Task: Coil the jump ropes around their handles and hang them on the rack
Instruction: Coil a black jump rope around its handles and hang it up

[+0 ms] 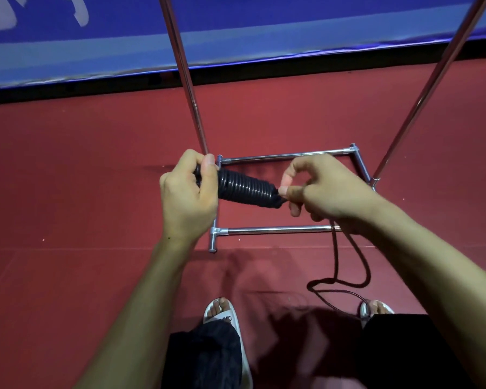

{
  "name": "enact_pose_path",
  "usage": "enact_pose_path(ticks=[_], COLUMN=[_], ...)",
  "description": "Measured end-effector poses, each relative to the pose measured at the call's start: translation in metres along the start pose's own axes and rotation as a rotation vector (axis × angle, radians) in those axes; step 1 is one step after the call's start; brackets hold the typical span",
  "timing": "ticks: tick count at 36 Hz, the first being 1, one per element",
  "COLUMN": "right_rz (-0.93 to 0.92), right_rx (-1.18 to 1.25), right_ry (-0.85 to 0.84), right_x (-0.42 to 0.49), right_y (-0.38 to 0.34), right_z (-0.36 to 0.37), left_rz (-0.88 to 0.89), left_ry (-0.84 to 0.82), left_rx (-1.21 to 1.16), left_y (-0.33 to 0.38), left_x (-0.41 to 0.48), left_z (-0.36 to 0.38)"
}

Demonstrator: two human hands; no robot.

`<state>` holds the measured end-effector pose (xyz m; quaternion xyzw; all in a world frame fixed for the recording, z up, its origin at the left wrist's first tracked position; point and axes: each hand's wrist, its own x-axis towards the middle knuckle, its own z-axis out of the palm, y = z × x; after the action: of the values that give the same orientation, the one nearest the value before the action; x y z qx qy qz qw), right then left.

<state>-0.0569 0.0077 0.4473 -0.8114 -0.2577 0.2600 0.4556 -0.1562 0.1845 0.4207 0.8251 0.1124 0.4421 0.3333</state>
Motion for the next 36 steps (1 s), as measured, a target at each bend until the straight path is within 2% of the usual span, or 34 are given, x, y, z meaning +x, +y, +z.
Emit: enact_pose_path(ticks=[2,4,7,11,18,22,29,36], right_rz=[-0.018,-0.077,-0.23,-0.329,-0.462,-0.447,-0.329,-0.258], right_rx=[0.019,-0.07,-0.279,-0.428,-0.527,-0.422,0.068,0.091], right_ry=[-0.096,-0.155,-0.171,-0.198,-0.226,-0.273,-0.432,-0.572], right_x=[0.0,0.0,0.001,0.006,0.01,0.01,0.008,0.01], right_y=[-0.003,-0.005,-0.006,0.0,0.005,0.006,0.012,0.013], right_z=[-0.009,-0.017,-0.022,-0.024,-0.026,-0.03,-0.029,-0.027], left_rz=[-0.001,-0.011,-0.032,-0.059,-0.189,-0.235,-0.376,-0.383], left_ry=[-0.012,-0.029,-0.068,-0.113,-0.182,-0.183,-0.138,-0.232], left_rx=[-0.007,-0.014,-0.04,-0.05,-0.154,-0.261,-0.563,-0.665], left_y=[0.001,0.002,0.002,-0.001,0.0,0.006,0.004,0.01], left_x=[0.0,0.001,-0.001,-0.001,0.0,0.0,0.002,0.0], left_z=[-0.002,-0.003,-0.003,-0.004,-0.007,-0.008,-0.005,-0.004])
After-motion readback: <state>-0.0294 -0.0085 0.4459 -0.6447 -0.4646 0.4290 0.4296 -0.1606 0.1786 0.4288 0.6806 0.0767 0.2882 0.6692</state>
